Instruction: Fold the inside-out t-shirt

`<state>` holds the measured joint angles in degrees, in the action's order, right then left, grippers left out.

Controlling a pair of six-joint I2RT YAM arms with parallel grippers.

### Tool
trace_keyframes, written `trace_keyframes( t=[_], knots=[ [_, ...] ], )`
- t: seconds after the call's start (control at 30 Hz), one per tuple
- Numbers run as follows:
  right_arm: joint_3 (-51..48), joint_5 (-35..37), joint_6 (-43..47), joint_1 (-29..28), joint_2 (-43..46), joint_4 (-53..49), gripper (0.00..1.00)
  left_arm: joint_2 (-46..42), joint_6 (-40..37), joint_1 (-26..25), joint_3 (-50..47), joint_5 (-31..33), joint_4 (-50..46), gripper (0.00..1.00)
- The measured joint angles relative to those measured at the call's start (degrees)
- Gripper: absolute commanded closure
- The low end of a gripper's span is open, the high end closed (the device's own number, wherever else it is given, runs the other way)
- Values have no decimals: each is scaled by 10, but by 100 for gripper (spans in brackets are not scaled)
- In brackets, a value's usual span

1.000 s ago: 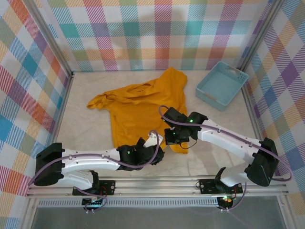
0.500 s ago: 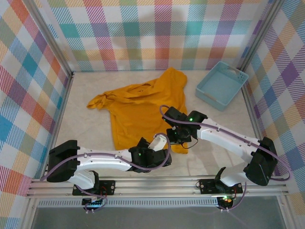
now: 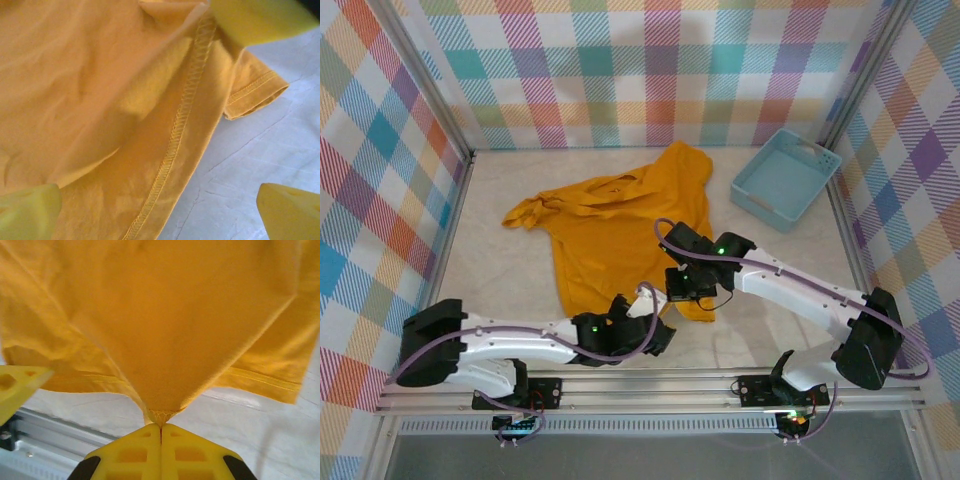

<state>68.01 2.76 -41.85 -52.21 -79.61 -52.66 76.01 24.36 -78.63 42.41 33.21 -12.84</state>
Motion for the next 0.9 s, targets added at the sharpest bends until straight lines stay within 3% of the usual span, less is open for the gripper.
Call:
trace_keyframes(
  t=[0.2, 0.47, 0.9],
  knots=[
    [0, -19, -10, 5, 5, 26, 100, -37, -2, 3, -25, 12, 28, 1],
    [0, -19, -15, 5, 25, 30, 100, -2, 9, 14, -29, 24, 40, 4],
    [0, -4, -17, 8, 25, 21, 100, 4, 32, 30, -26, 61, 20, 52]
  ],
)
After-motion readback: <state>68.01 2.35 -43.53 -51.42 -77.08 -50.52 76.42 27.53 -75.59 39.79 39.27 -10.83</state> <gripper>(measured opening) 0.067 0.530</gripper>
